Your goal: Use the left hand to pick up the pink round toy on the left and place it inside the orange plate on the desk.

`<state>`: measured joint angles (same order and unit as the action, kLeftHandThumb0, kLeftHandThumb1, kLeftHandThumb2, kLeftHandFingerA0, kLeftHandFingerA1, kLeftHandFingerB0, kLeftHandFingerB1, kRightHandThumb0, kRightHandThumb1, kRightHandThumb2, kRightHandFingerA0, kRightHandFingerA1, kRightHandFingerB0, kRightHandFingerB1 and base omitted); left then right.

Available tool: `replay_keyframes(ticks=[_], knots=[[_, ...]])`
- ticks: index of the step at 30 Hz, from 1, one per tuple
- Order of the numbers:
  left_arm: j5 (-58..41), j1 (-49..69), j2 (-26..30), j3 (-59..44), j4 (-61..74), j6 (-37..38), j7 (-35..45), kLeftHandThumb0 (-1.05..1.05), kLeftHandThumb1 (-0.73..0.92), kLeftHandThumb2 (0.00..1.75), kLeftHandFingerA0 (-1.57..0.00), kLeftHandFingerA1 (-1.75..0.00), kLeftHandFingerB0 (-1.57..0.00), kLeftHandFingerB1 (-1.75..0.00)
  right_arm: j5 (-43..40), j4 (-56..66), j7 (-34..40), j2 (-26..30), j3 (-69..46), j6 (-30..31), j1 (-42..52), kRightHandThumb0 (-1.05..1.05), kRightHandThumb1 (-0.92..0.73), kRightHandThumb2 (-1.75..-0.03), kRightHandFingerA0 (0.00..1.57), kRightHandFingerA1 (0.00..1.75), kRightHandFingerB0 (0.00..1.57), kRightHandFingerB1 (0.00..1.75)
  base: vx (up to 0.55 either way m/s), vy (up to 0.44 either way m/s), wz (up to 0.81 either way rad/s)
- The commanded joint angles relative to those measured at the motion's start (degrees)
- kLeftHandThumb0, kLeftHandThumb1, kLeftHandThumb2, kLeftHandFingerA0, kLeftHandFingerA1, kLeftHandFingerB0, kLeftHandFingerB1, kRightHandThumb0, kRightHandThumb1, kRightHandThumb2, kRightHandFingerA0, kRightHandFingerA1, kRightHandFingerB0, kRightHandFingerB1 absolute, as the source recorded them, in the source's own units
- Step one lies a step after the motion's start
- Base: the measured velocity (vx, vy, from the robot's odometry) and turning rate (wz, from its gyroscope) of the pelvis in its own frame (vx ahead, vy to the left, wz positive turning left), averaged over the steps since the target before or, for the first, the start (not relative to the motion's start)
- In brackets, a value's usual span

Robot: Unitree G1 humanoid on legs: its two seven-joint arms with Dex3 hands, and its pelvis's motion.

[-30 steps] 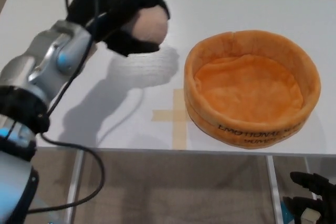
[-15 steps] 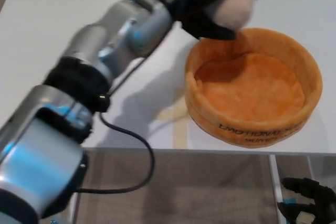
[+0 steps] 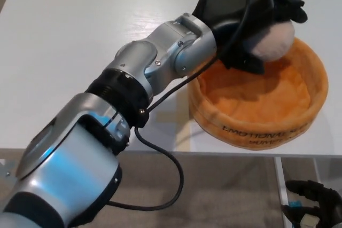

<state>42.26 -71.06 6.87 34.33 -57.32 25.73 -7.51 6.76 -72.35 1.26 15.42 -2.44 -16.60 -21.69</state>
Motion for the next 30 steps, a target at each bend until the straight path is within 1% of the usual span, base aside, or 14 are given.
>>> replay_keyframes(ticks=[1, 2, 3, 5, 6, 13, 16, 24, 25, 26, 27, 28, 29, 30], knots=[[2.16, 0.3, -0.73, 2.83, -0.66, -7.89, 11.57, -0.83, 0.45, 0.88, 0.0, 0.0, 0.0, -0.07, 0.05, -0.16, -0.39, -0.1, 0.04, 1.23, 0.22, -0.29, -0.61, -0.58, 0.48, 0.41, 0.43, 0.38, 0.0, 0.0, 0.0], [1.74, 0.33, -0.92, 2.72, -1.55, -8.17, 12.21, -1.04, 0.56, 0.69, 0.0, 0.0, 0.0, -0.14, 0.25, -0.12, -0.24, -0.04, 0.22, 1.07, 0.33, -0.29, -0.61, -0.59, 0.49, 0.41, 0.42, 0.38, 0.0, 0.0, 0.0], [1.14, 0.31, -1.16, 2.54, -2.52, -8.5, 13.02, -1.04, 0.56, 0.69, 0.0, 0.0, 0.0, -0.14, 0.6, -0.06, -0.01, 0.04, 0.52, 0.84, 0.47, -0.29, -0.61, -0.59, 0.49, 0.41, 0.42, 0.38, 0.0, 0.0, 0.0], [1.09, 0.03, -1.31, 2.72, -2.18, -9.58, 14.64, -1.05, 0.58, 0.7, 0.0, 0.0, 0.0, -0.15, 0.37, -0.17, -0.19, 0.01, 0.32, 0.88, 0.42, -0.28, -0.61, -0.58, 0.49, 0.41, 0.42, 0.38, 0.0, 0.0, 0.0], [0.78, -0.17, -1.37, 2.58, -1.95, -9.83, 15.43, -0.91, 0.49, 0.94, 0.0, 0.0, 0.0, -0.07, 0.11, -0.21, -0.5, 0.0, 0.12, 0.83, 0.36, -0.28, -0.61, -0.58, 0.48, 0.42, 0.42, 0.38, 0.0, 0.0, 0.0], [0.1, -1.02, -1.19, 2.05, 0.57, -11.24, 18.73, -0.96, 0.53, 0.99, 0.0, 0.0, 0.0, -0.06, -0.04, -0.02, -0.77, -0.13, -0.01, 1.19, -0.05, -0.28, -0.61, -0.58, 0.48, 0.41, 0.42, 0.38, 0.0, 0.0, 0.0], [-0.93, -1.4, -0.98, 0.81, 3.63, -12.0, 20.13, -1.02, 0.61, 1.03, 0.0, 0.0, 0.0, -0.03, 0.47, -0.11, -0.74, -0.1, 0.47, 1.41, -0.22, -0.29, -0.61, -0.58, 0.48, 0.4, 0.42, 0.37, 0.0, 0.0, 0.0], [-5.78, 0.55, 3.27, -6.1, 19.76, -11.23, 23.19, -0.91, 0.51, 0.93, 0.0, 0.0, 0.0, -0.1, -0.09, 0.09, -1.67, -0.09, 0.36, 1.69, -0.19, -0.28, -0.61, -0.58, 0.46, 0.4, 0.41, 0.37, 0.0, 0.0, 0.0], [-6.93, 1.09, 3.96, -7.59, 22.43, -10.65, 22.85, -0.77, 0.45, 0.81, 0.0, 0.0, 0.0, -0.11, -0.04, 0.11, -1.59, -0.01, 0.4, 1.74, -0.23, -0.28, -0.61, -0.58, 0.46, 0.4, 0.41, 0.37, 0.0, 0.0, 0.0], [-7.66, 1.55, 4.36, -8.62, 24.29, -10.39, 22.77, -0.77, 0.45, 0.81, 0.0, 0.0, 0.0, -0.11, 0.03, 0.14, -1.49, 0.05, 0.46, 1.76, -0.26, -0.28, -0.61, -0.58, 0.46, 0.4, 0.41, 0.37, 0.0, 0.0, 0.0], [-9.77, 2.81, 5.56, -11.38, 28.85, -9.12, 21.79, -0.3, 0.48, 0.55, 0.0, -0.12, -0.02, -0.28, 0.03, 0.11, -1.45, 0.09, 0.44, 1.81, -0.31, -0.29, -0.61, -0.58, 0.46, 0.4, 0.41, 0.37, 0.0, 0.0, 0.0], [-11.22, 3.76, 6.38, -13.34, 32.12, -8.3, 21.17, -0.3, 0.48, 0.55, 0.0, -0.12, -0.02, -0.28, 0.01, 0.09, -1.44, 0.11, 0.42, 1.85, -0.35, -0.29, -0.61, -0.58, 0.46, 0.4, 0.41, 0.37, 0.0, 0.0, 0.0], [-13.7, 4.93, 6.94, -15.96, 35.6, -7.03, 20.43, -0.13, 0.4, 0.67, -0.02, -0.17, -0.04, -0.37, -0.1, 0.09, -1.57, 0.22, 0.29, 1.78, -0.37, -0.29, -0.61, -0.58, 0.46, 0.41, 0.41, 0.37, 0.0, 0.0, 0.0], [-14.67, 5.16, 6.85, -16.68, 36.11, -6.58, 20.26, -0.13, 0.4, 0.67, -0.02, -0.17, -0.04, -0.37, -0.16, 0.11, -1.65, 0.31, 0.22, 1.71, -0.36, -0.29, -0.61, -0.58, 0.46, 0.41, 0.41, 0.37, 0.0, 0.0, 0.0]])
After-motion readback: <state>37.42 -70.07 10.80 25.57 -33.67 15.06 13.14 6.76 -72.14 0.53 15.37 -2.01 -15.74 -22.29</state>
